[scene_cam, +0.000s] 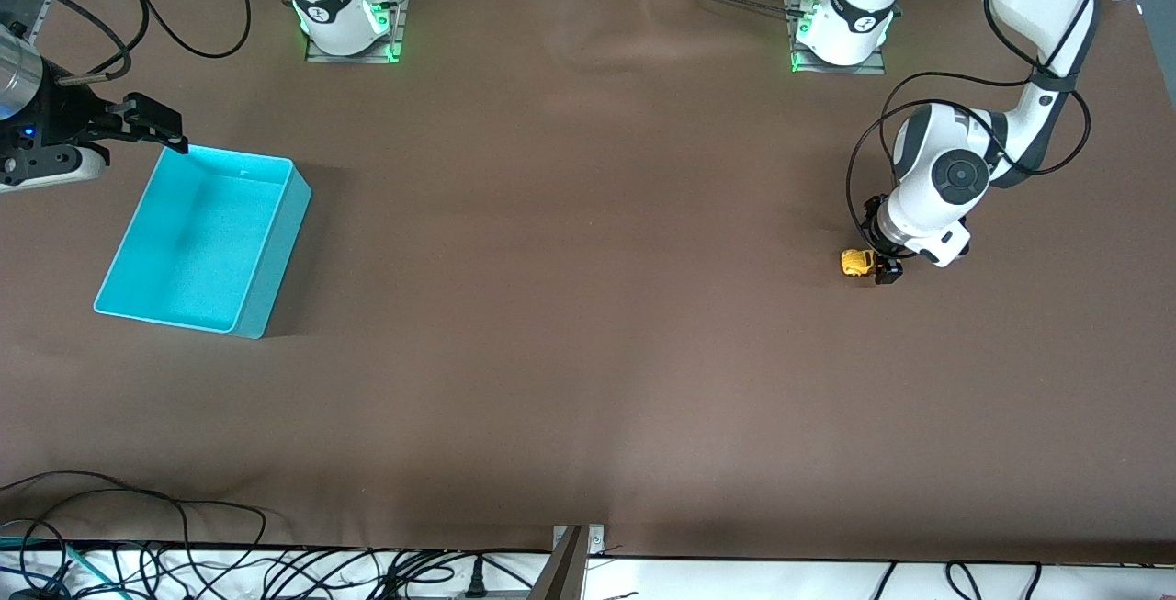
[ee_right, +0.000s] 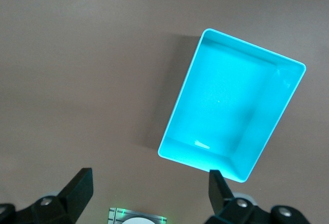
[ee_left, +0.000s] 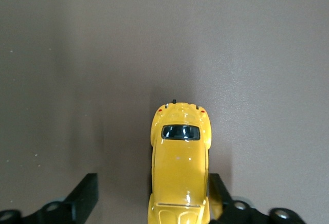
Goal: Wind up and store yellow beetle car
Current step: 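Close the left gripper on the yellow car's body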
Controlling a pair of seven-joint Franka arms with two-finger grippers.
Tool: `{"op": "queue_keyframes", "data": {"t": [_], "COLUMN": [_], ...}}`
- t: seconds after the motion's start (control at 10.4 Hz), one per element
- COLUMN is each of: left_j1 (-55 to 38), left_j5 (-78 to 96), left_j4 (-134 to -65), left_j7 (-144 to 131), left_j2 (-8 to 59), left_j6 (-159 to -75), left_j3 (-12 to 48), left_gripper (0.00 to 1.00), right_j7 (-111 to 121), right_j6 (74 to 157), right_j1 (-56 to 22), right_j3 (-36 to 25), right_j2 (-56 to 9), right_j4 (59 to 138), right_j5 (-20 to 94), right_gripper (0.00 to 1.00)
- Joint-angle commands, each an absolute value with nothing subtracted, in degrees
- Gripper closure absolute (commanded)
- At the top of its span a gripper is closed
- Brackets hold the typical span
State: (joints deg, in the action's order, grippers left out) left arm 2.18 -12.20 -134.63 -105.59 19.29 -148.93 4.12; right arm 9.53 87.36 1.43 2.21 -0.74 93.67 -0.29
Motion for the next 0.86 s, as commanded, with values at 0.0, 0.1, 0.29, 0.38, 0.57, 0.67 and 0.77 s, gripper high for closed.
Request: {"op": "queue_keyframes", "data": {"t": [0.0,0.1,0.29,0.38,0.57,0.67,0.77], "left_j1": [2.2,1.68,1.15,1.14,1.14,1.06,0.79], "left_j5": [-14.5,-14.5,-14.5,-14.5,-13.1,-13.1,-13.1], "left_j4": [-133.95,-133.95,-133.07,-130.89,-127.19,-127.09,-127.09], "left_j7": [-108.71,-108.81,-108.9,-108.9,-111.86,-116.58,-118.37], "left_j2": [19.43,19.25,18.81,18.63,18.89,19.16,19.6], "left_j6": [-149.15,-148.98,-147.4,-145.57,-141.51,-141.5,-141.5], "left_j3": [4.04,4.13,5.0,5.97,9.3,10.88,12.38], "left_gripper": [1.0,1.0,1.0,1.0,1.0,1.0,1.0], "right_j7": [8.88,8.88,8.88,8.96,8.88,8.88,8.88], "right_j6": [86.66,86.66,86.66,86.66,86.66,86.66,86.66], "right_j1": [1.23,1.23,1.23,1.23,1.23,1.23,1.23], "right_j3": [2.29,2.29,2.29,2.29,2.29,2.29,2.29], "right_j2": [-0.62,-0.62,-0.62,-0.62,-0.62,-0.62,-0.62], "right_j4": [93.34,93.34,93.34,93.34,93.34,93.34,93.34], "right_j5": [-0.88,-0.88,-0.88,-0.88,-0.88,-0.88,-0.88], "right_gripper": [0.0,0.0,0.0,0.0,0.0,0.0,0.0]}}
